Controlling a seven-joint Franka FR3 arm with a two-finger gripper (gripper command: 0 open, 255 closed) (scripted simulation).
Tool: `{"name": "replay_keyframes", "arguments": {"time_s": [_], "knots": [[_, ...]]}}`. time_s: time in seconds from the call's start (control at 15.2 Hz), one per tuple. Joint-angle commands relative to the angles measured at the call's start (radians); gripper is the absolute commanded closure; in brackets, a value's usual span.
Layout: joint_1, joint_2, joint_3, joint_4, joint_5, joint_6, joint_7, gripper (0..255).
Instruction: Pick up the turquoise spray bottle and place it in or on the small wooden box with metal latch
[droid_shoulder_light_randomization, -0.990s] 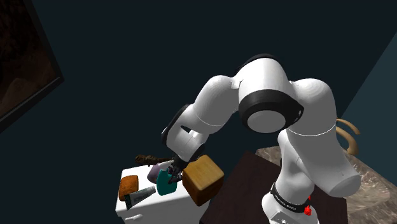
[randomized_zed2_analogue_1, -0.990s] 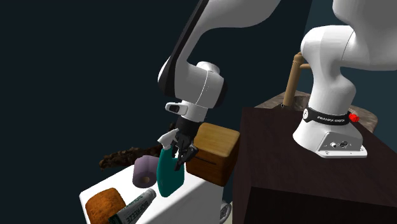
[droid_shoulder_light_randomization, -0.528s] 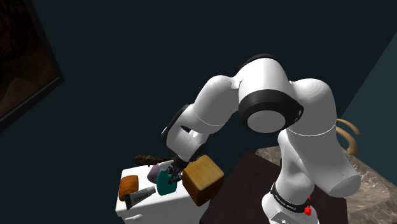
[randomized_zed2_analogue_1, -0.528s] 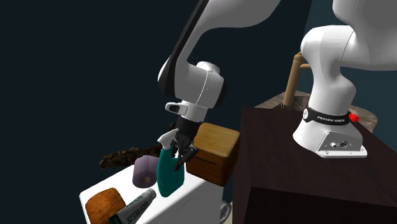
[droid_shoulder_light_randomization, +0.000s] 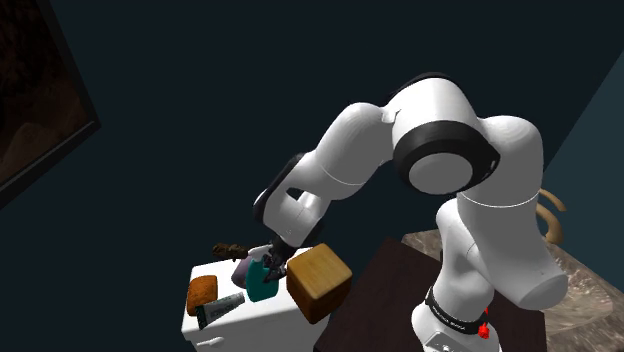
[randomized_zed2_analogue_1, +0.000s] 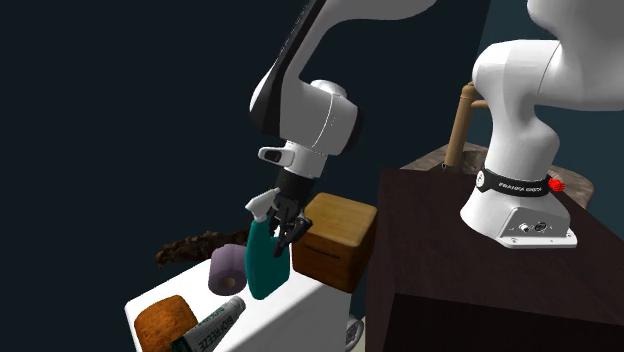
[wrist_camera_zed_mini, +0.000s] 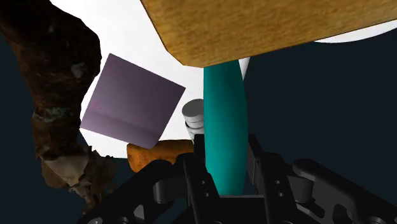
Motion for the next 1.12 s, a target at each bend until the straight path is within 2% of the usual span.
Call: {"name": "replay_keyframes", "arguments": {"time_s": [0.0, 0.53, 1.06], "knots": [[0.009, -0.034, -0.007, -0.014, -0.038, 0.014, 0.032, 255], [0.042, -0.168, -0.042, -0.065, -0.21, 0.065, 0.173, 255], [0.079, -0.306, -0.084, -0.114, -0.429, 0.111, 0.358, 255]]}}
